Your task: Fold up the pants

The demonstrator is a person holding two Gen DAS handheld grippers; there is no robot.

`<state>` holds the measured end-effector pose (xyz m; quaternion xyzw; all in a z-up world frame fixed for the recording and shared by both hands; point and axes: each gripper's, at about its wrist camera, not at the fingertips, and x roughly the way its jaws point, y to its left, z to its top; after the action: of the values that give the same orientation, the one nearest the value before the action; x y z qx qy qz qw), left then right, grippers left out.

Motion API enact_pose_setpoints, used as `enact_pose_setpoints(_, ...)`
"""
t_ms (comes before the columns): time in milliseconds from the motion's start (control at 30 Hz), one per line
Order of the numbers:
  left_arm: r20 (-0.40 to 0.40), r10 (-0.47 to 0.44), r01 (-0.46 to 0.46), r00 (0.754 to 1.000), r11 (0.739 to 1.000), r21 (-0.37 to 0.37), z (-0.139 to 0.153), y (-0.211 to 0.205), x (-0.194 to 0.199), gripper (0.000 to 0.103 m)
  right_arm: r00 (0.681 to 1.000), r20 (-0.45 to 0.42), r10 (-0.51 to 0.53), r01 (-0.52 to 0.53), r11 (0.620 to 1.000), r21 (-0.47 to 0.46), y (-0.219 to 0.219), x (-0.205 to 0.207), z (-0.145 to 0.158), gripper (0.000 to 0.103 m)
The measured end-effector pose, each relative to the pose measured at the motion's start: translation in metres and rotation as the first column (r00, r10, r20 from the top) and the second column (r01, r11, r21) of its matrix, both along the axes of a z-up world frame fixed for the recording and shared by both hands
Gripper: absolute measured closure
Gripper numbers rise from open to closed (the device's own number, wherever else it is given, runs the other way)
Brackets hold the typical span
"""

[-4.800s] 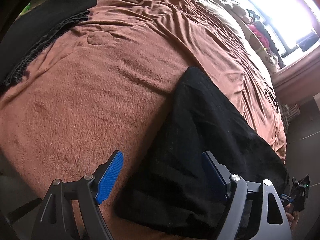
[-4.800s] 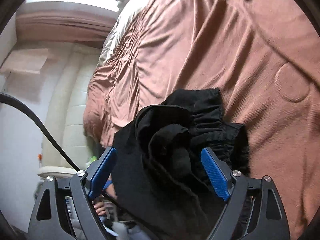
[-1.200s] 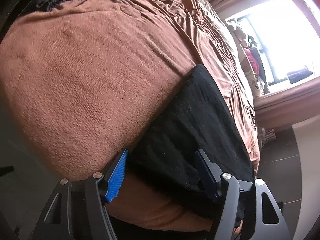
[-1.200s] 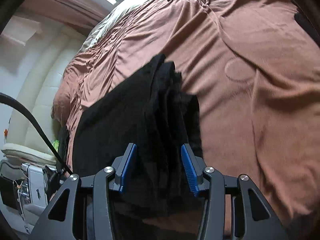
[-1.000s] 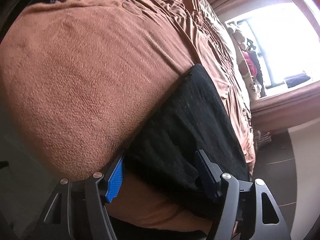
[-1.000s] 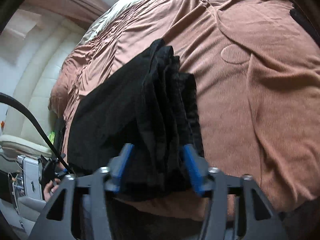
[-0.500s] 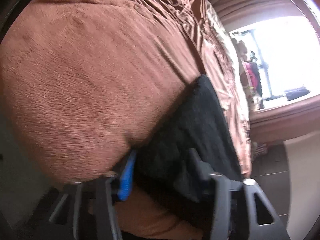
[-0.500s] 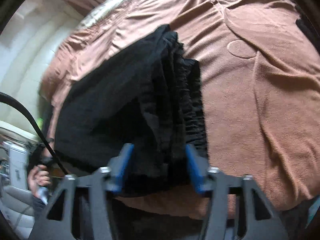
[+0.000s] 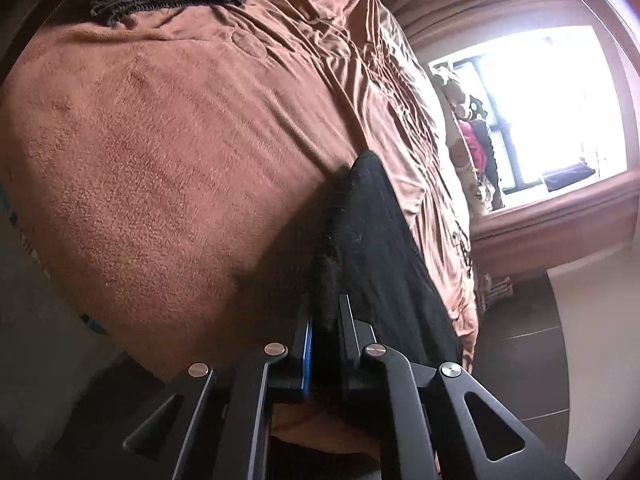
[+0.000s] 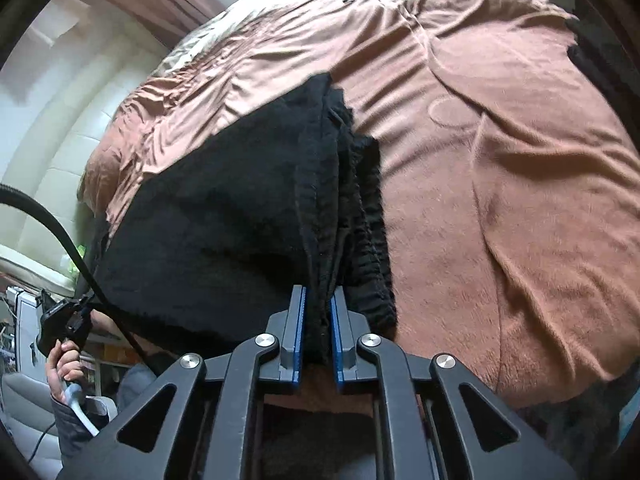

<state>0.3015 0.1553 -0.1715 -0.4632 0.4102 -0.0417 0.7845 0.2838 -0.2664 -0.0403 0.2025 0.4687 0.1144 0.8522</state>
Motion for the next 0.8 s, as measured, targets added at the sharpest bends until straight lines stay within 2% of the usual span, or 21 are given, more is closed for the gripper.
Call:
enact_pose_setpoints(67, -0.04, 0.001, 0.0, 0.999, 1.0, 0.008, -0.011, -0.002, 0.002, 0.087, 1.0, -0.022, -0.012, 0.012, 1.0, -0.006, -0.002, 0.002, -0.008, 0.095)
enact_pose_setpoints(200, -0.072, 0.02, -0.021, 0.997, 1.0, -0.014, -0.028, 0.0, -0.001, 0.065, 0.999, -0.018, -0.033, 0.032, 0.999, -0.022, 0.001, 0.004, -0.006, 0.096)
enact_pose_setpoints(300, -0.06, 0.039, -0.043, 0.997, 0.997, -0.067, -0.035, 0.003, -0.006, 0.061, 0.999, -0.009, -0.034, 0.034, 0.999, -0.017, 0.0, 0.002, 0.0, 0.096)
enact_pose_setpoints(467, -0.031, 0.063, -0.066, 0.997, 0.994, -0.091, -0.035, 0.003, -0.003, 0.051, 1.0, 0.002, -0.029, 0.029, 0.999, -0.03, -0.002, -0.003, 0.005, 0.096)
enact_pose_setpoints(633, -0.024, 0.056, -0.059, 0.998, 0.988, -0.145, -0.042, -0.006, 0.011, 0.051, 1.0, -0.006, -0.031, 0.03, 0.999, -0.024, -0.005, -0.001, 0.002, 0.096)
enact_pose_setpoints(700, -0.031, 0.061, -0.065, 0.998, 0.988, -0.139, -0.043, -0.01, 0.014, 0.055, 1.0, -0.008, -0.03, 0.029, 0.999, -0.024, -0.005, 0.0, 0.001, 0.096)
enact_pose_setpoints(733, -0.032, 0.06, -0.063, 0.998, 0.99, -0.126, -0.041, -0.012, 0.014, 0.059, 0.999, -0.011, -0.031, 0.031, 0.999, -0.019, -0.006, 0.001, -0.001, 0.096)
enact_pose_setpoints(800, -0.047, 0.053, -0.059, 0.997, 0.988, -0.14, -0.044, -0.014, 0.012, 0.088, 0.999, -0.018, -0.036, 0.036, 0.999, -0.01, -0.007, 0.002, -0.003, 0.096)
